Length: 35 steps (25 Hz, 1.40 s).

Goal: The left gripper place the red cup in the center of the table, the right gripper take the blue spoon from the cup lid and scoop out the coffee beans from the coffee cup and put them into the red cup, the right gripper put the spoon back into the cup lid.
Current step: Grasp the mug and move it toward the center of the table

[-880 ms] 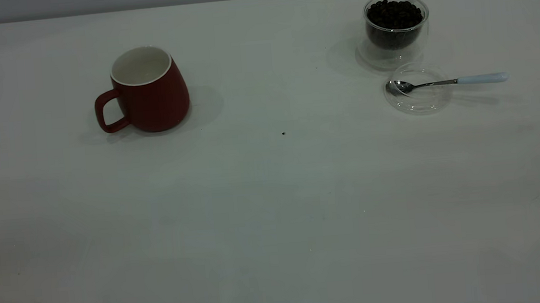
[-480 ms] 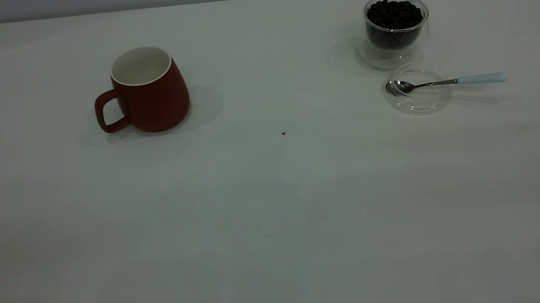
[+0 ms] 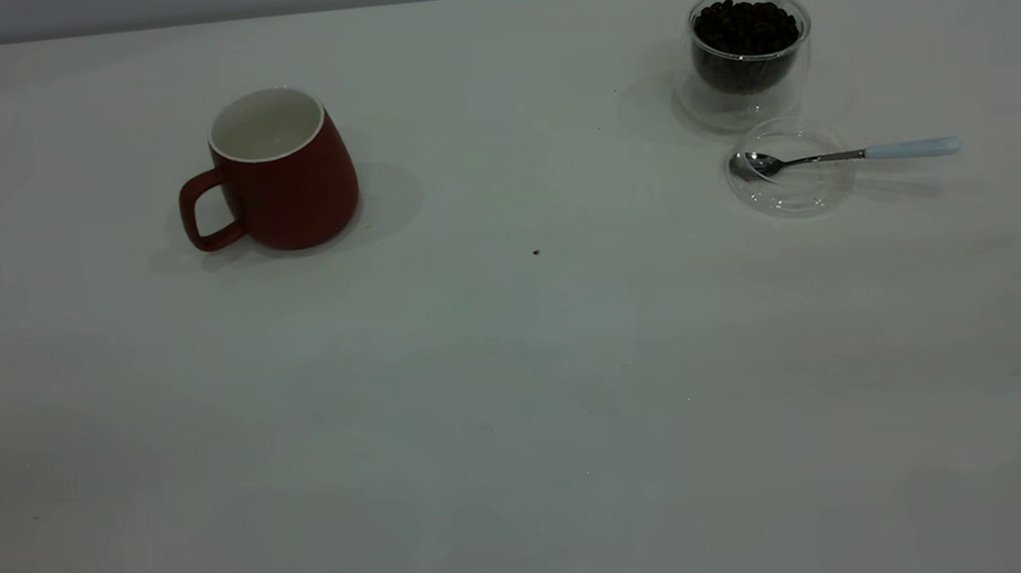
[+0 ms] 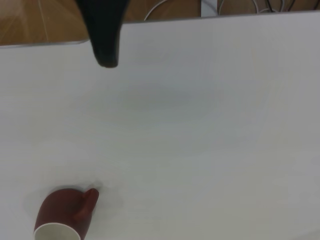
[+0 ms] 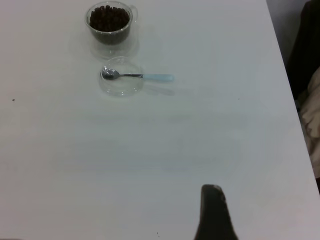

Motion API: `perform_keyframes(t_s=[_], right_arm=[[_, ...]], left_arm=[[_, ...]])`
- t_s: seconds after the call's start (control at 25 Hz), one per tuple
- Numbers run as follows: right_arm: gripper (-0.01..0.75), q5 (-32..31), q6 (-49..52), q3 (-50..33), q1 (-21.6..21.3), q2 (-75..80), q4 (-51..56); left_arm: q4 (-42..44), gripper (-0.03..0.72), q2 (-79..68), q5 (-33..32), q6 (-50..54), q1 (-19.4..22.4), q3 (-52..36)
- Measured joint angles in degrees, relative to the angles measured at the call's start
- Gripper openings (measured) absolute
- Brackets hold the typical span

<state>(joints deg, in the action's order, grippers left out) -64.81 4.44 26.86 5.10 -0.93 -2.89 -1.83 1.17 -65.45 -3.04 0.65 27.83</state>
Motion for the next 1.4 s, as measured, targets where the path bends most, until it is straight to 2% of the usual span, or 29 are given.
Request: perform_keyframes(t_s=[0.92,1.08,1.24,1.4], right_arm=[[0.550,0.00,0.00,0.00,0.00,0.00,0.00],[0.550,0.00,0.00,0.00,0.00,0.00,0.00],[0.550,0.00,0.00,0.00,0.00,0.00,0.00],[0.550,0.00,0.00,0.00,0.00,0.00,0.00]], left_arm=[[0.87,0.587,-0.08,0.44,0.81,0.00,0.11],[1.20,0.587,-4.61,0.87,0.86,0.00,1.76],[1.27,0.587,-14.74,4.53,0.86,0.00,2.59],[1.34,0.587,-28.33,12.10,-1.66,0.00,2.59]])
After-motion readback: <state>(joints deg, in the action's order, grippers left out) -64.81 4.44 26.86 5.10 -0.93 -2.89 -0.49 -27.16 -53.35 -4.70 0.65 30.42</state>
